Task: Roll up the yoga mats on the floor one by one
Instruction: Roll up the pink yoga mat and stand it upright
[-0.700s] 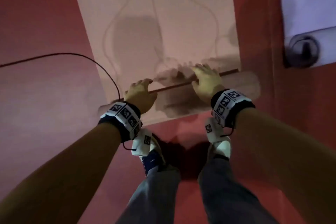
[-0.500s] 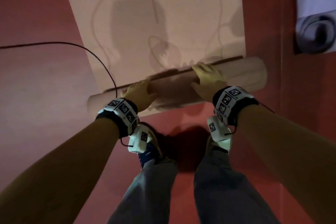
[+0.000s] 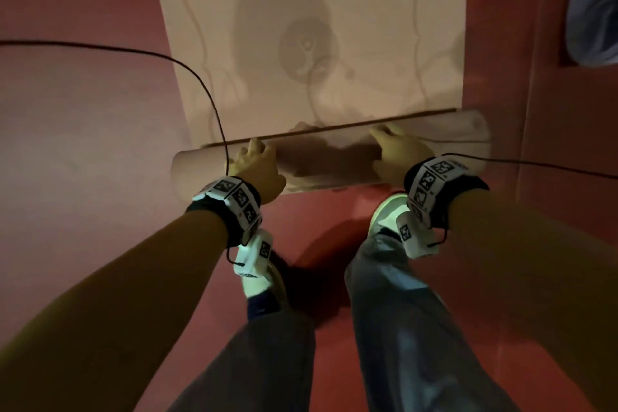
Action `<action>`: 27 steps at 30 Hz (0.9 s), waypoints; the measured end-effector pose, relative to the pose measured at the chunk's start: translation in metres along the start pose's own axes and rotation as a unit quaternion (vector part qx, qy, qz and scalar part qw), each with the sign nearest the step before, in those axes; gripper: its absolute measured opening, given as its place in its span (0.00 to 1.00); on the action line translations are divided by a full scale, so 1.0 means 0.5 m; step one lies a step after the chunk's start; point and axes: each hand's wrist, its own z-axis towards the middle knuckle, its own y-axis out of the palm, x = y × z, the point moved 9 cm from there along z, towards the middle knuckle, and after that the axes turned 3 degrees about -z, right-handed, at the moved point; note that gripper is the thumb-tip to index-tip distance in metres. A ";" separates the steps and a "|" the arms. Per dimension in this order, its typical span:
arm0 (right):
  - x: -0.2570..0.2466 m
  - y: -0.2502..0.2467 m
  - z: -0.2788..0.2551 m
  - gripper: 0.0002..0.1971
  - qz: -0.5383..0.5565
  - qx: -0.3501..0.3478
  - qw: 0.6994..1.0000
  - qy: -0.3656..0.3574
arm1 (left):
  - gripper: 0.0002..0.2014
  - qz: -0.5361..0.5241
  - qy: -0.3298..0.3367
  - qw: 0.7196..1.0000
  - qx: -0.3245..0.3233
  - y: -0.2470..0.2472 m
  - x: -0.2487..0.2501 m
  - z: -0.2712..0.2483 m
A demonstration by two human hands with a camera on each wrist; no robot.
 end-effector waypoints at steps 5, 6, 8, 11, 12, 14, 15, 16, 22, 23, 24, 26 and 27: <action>0.017 0.075 -0.059 0.38 0.030 0.044 0.997 0.050 | 0.24 0.044 0.042 0.998 0.011 0.063 0.002 -0.026; 0.022 0.092 -0.070 0.39 0.026 0.049 0.997 0.061 | 0.22 0.056 0.061 0.996 0.014 0.075 0.007 -0.032; 0.031 0.138 -0.095 0.40 0.019 0.023 0.996 0.088 | 0.19 0.069 0.089 0.993 -0.020 0.123 0.002 -0.051; 0.034 0.184 -0.147 0.35 -0.002 0.035 0.993 0.112 | 0.21 0.078 0.099 0.991 -0.036 0.188 -0.020 -0.086; 0.032 0.193 -0.166 0.32 -0.024 0.058 0.992 0.110 | 0.22 0.070 0.100 0.992 -0.030 0.203 -0.025 -0.104; 0.029 0.211 -0.203 0.25 -0.055 0.103 0.989 0.095 | 0.23 0.050 0.110 0.993 -0.018 0.227 -0.024 -0.140; 0.031 0.226 -0.218 0.22 -0.054 0.105 0.990 0.082 | 0.24 0.039 0.114 0.992 -0.019 0.241 -0.021 -0.158; 0.031 0.244 -0.228 0.20 -0.047 0.100 0.992 0.062 | 0.24 0.030 0.113 0.993 -0.027 0.255 -0.020 -0.176; 0.067 0.321 -0.299 0.34 -0.003 0.062 0.997 0.037 | 0.33 -0.006 0.040 0.998 -0.041 0.351 -0.004 -0.252; 0.079 0.336 -0.308 0.37 -0.003 0.049 0.998 0.051 | 0.34 -0.009 0.029 0.999 -0.035 0.371 -0.002 -0.262; 0.094 0.358 -0.317 0.38 0.001 0.032 0.997 0.065 | 0.33 -0.013 0.023 0.999 -0.019 0.388 0.000 -0.274; 0.118 0.398 -0.337 0.38 0.003 0.006 0.997 0.081 | 0.33 -0.025 0.012 1.000 0.006 0.418 0.001 -0.300; 0.127 0.415 -0.346 0.35 -0.004 -0.001 0.997 0.080 | 0.34 -0.020 0.004 1.000 0.003 0.437 0.000 -0.309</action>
